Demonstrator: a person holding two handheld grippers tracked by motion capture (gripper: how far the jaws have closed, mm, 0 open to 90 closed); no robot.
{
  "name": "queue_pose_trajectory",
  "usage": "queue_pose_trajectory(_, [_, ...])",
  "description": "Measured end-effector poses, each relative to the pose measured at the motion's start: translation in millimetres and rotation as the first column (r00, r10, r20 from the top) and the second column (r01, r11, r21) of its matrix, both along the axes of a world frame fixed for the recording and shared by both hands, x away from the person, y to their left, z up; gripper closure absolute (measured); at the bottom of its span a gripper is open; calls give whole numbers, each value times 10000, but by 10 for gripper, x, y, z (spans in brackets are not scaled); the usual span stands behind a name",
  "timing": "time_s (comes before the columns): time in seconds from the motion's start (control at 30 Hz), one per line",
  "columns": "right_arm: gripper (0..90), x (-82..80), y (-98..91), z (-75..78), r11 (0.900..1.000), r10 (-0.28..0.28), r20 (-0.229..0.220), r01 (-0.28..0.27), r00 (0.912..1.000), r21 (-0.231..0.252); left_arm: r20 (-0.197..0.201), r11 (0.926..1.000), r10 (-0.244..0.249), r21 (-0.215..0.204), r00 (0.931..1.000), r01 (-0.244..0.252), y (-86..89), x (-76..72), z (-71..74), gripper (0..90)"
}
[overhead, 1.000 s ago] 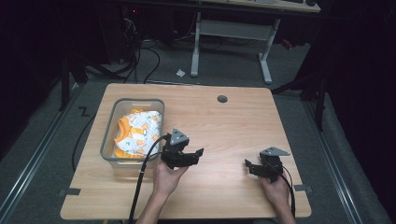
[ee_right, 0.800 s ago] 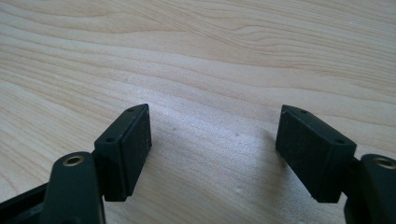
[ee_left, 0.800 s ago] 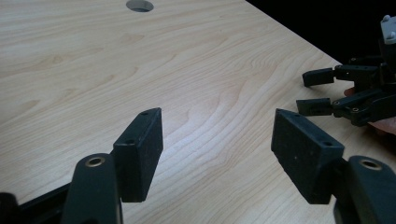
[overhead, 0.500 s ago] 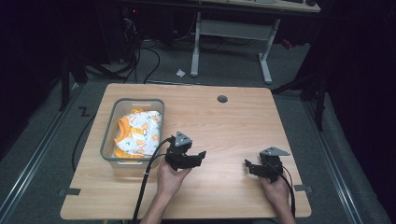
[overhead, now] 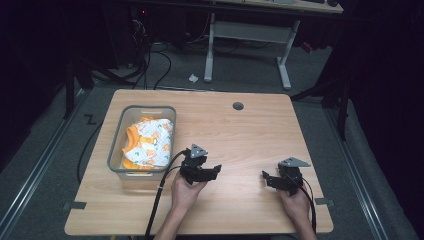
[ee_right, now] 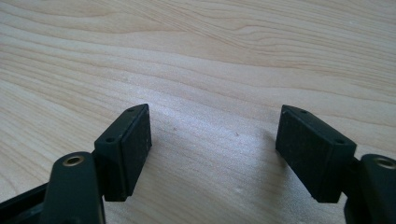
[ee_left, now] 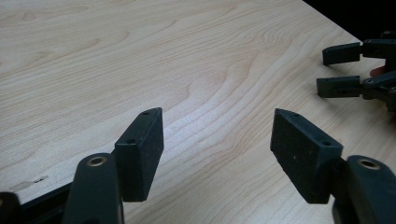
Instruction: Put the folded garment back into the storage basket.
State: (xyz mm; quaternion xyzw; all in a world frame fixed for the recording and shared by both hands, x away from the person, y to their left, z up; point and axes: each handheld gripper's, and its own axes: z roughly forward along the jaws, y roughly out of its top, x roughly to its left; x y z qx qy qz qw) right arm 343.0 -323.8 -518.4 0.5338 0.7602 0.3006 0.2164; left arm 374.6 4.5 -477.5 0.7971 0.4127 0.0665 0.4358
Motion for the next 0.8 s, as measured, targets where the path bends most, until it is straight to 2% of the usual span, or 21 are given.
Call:
queue_pose_trajectory(0.43, [269, 0, 0, 0, 10000, 1, 0, -1, 10000, -1, -58, 9991, 140, 410, 9999, -138, -85, 68, -192, 355])
queue_pose_trajectory(0.53, [270, 0, 0, 0, 10000, 0, 1, 0, 10000, -2, -75, 9981, 197, 589, 9998, -192, -93, 81, -221, 355])
queue_pose_trajectory(0.8, [270, 0, 0, 0, 10000, -1, 0, 1, 10000, -1, -87, 9971, 212, 739, 9997, -205, -128, 113, -288, 355])
